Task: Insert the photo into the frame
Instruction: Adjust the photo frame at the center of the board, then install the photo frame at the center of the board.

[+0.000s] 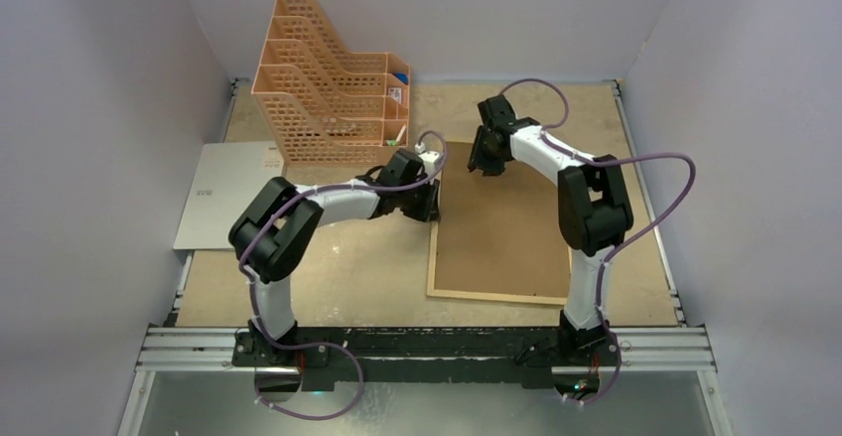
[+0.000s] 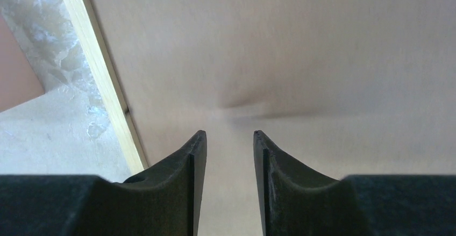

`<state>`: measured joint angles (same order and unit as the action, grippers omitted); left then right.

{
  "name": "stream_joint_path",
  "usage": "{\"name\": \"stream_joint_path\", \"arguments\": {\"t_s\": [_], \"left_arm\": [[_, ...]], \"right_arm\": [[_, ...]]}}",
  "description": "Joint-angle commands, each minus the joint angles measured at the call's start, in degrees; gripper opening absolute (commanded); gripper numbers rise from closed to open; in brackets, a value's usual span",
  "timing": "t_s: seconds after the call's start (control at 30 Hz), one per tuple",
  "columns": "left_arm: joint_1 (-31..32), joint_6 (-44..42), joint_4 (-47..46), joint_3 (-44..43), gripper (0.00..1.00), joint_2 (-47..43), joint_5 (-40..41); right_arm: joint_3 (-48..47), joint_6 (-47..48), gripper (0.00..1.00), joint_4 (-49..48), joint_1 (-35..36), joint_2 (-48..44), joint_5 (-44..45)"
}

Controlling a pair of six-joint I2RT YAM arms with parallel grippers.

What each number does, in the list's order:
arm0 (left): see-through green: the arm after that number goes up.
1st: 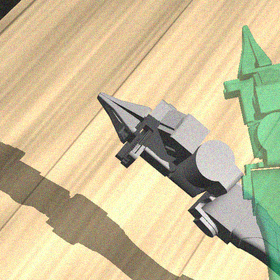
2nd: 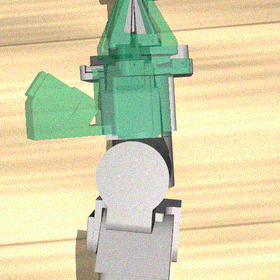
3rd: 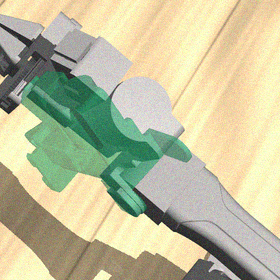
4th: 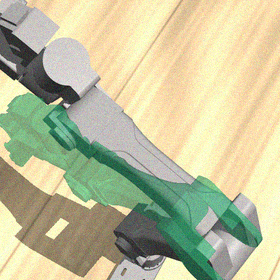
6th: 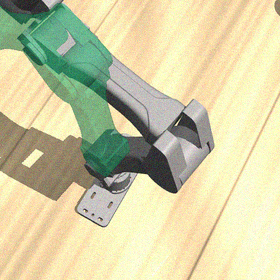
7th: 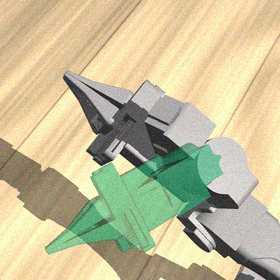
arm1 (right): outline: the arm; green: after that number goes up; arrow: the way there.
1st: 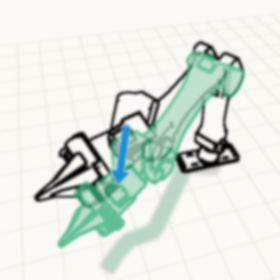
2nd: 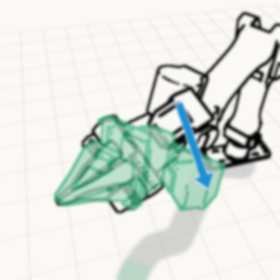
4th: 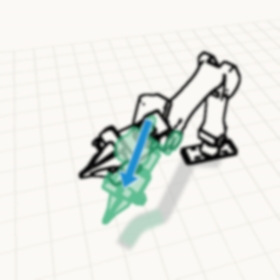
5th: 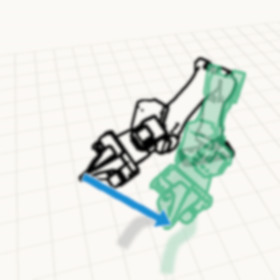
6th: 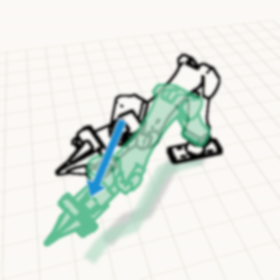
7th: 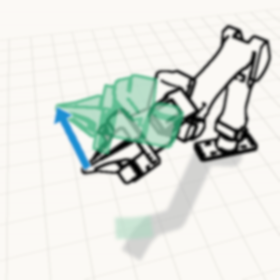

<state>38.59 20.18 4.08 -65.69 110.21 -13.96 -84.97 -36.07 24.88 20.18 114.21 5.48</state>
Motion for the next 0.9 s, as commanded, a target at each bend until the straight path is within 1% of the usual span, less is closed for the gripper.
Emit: {"name": "stream_joint_path", "arguments": {"t_s": [0.0,0.07,0.17,0.3,0.37,0.5,0.7,0.77,0.87], "left_arm": [[1.4,0.1,2.4,9.2,0.16,-3.3,-5.1],[1.4,1.7,0.5,10.6,0.28,-4.7,-4.4],[0.8,3.9,-1.7,10.8,0.42,-5.8,-4.2],[-1.4,7.0,-6.0,11.1,0.49,-6.3,-4.7],[-3.1,8.5,-8.0,11.8,0.51,-6.9,-4.8],[-6.5,9.8,-10.2,12.5,0.51,-6.8,-5.5],[-7.6,9.6,-11.5,10.9,0.34,-2.4,-10.3],[-7.6,8.4,-11.4,10.8,0.31,-1.7,-10.0],[-7.6,6.0,-9.4,10.4,0.30,-1.5,-8.0]], "right_arm": [[-4.5,8.5,0.43,-0.9,0.0,1.1,-4.6],[-6.9,10.1,0.50,0.4,0.0,2.5,-4.5],[-11.5,12.8,0.57,3.6,0.7,5.7,-4.0],[-17.3,13.6,0.64,8.6,3.4,9.3,-0.1],[-18.7,12.9,0.67,10.0,4.2,10.4,0.9],[-18.5,11.5,0.69,11.7,5.5,10.7,0.7],[-17.1,9.7,0.69,12.7,7.3,11.3,-0.8],[-16.7,8.7,0.67,12.7,7.3,11.9,-0.8],[-16.4,8.1,0.61,13.4,7.3,13.0,-1.2]]}}
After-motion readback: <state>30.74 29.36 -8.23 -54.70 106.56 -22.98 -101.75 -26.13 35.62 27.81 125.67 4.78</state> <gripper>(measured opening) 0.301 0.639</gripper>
